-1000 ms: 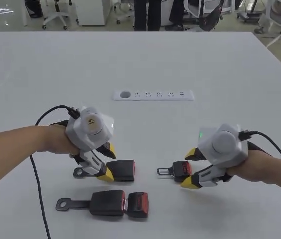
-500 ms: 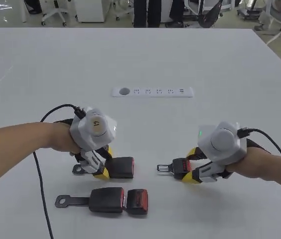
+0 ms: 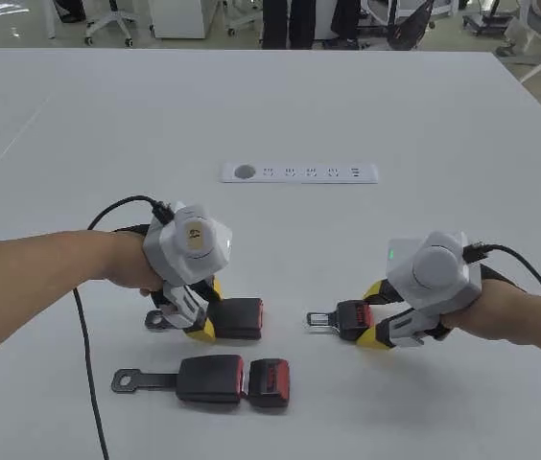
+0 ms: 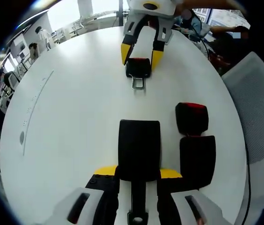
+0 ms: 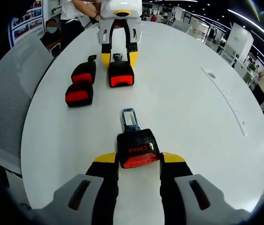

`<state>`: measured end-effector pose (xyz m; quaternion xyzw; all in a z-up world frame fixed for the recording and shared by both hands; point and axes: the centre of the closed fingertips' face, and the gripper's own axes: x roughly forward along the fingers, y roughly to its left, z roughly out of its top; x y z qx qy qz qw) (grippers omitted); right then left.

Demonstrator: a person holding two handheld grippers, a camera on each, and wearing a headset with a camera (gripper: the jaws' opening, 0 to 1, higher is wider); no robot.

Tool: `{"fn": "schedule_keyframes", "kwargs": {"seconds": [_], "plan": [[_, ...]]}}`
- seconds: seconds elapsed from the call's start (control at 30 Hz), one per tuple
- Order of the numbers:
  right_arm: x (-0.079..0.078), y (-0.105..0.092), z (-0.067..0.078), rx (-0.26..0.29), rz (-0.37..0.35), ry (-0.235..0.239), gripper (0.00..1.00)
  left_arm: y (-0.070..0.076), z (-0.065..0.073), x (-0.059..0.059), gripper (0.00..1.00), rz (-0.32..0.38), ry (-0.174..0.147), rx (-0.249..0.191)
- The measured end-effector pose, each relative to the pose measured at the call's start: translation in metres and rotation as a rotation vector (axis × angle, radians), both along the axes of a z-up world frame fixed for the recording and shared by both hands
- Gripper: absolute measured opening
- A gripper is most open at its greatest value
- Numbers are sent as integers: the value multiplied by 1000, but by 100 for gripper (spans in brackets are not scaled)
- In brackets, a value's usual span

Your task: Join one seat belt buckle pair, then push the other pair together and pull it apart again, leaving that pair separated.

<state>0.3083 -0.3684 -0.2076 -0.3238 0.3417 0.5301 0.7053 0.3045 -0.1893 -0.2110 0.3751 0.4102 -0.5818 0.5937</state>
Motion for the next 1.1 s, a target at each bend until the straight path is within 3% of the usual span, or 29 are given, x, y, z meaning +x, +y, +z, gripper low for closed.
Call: {"fn": "schedule_keyframes", "kwargs": {"seconds": [0.27,0.87,1.1], "plan": [[1,3,0,-2,12,-4,32,1,-1,1,31,37,6,-25],[-2,30,3,21,36,-8,31,0,0,-1,31,13,10,34],[-3,38,3,28,45,-10,31,1,-1,0,31,16,10,38]]}}
